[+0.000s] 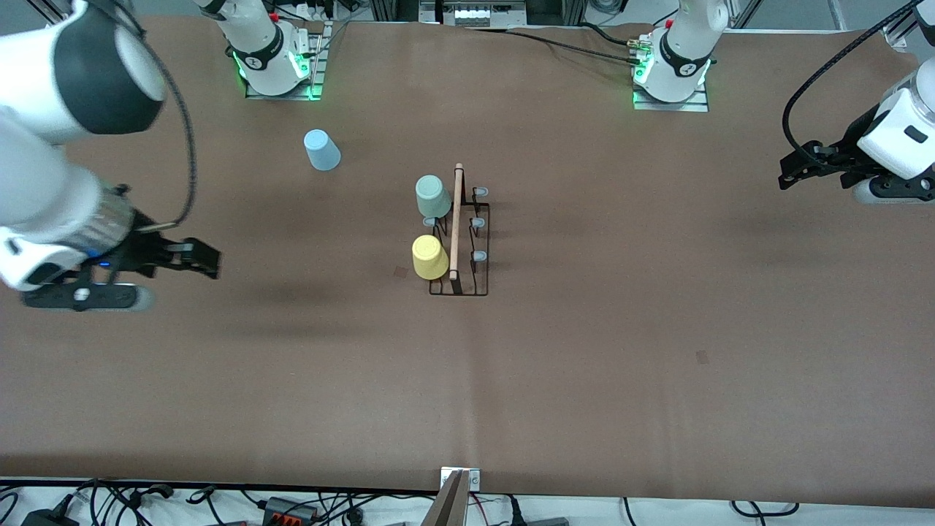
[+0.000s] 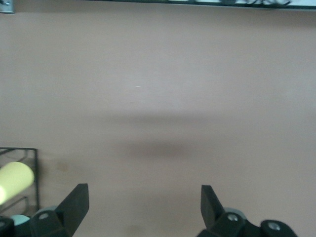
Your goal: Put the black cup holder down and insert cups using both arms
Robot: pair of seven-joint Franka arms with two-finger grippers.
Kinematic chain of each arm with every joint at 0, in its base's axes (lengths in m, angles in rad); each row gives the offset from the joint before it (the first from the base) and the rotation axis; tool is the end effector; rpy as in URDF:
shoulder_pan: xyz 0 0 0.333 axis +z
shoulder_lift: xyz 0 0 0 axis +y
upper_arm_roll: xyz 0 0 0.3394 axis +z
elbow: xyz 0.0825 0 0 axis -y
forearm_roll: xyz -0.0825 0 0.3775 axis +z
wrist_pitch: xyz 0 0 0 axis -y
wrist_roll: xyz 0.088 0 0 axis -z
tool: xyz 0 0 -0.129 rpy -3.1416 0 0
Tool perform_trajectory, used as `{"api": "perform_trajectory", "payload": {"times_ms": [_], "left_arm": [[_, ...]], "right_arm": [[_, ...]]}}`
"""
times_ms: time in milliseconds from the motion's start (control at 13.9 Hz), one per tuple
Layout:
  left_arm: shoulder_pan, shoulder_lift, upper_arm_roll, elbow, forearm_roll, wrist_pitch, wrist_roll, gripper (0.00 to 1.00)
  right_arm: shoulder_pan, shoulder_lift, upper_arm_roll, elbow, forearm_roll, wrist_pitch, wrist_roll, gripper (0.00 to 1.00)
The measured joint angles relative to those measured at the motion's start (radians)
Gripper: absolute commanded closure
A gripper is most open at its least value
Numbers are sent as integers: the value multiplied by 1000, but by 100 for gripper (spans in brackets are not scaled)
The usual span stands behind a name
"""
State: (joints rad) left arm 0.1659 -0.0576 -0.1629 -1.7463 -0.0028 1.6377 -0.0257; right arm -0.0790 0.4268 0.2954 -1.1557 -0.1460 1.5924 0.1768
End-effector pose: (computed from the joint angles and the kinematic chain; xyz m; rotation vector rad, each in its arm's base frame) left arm 0.5289 -0.0009 0.5804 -3.1331 -0.0462 0.0810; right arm 0.6761 0.0831 0.5664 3.1212 0.0220 0.0476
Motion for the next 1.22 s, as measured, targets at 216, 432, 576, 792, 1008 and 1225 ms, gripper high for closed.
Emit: {"api": "perform_trajectory", "payload": {"times_ms": [216, 432, 576, 792, 1008, 1225], "left_arm": [[1, 0, 0, 0, 0, 0, 0, 0], [3, 0, 1, 0, 0, 0, 0, 0], [3, 0, 1, 0, 0, 0, 0, 0], [3, 0, 1, 0, 0, 0, 0, 0], [3, 0, 1, 0, 0, 0, 0, 0], [4, 0, 1, 0, 0, 0, 0, 0]], "right_arm": [[6, -60, -172, -38, 99, -13, -148, 0], [43, -134, -271, -86, 113, -52, -179, 0], [57, -207, -283, -155, 113, -58, -179, 0], [59, -334, -285, -351, 113, 47, -179, 0], [59, -427, -288, -505, 113, 89, -179, 0], [61, -483, -288, -587, 113, 89, -179, 0]]}}
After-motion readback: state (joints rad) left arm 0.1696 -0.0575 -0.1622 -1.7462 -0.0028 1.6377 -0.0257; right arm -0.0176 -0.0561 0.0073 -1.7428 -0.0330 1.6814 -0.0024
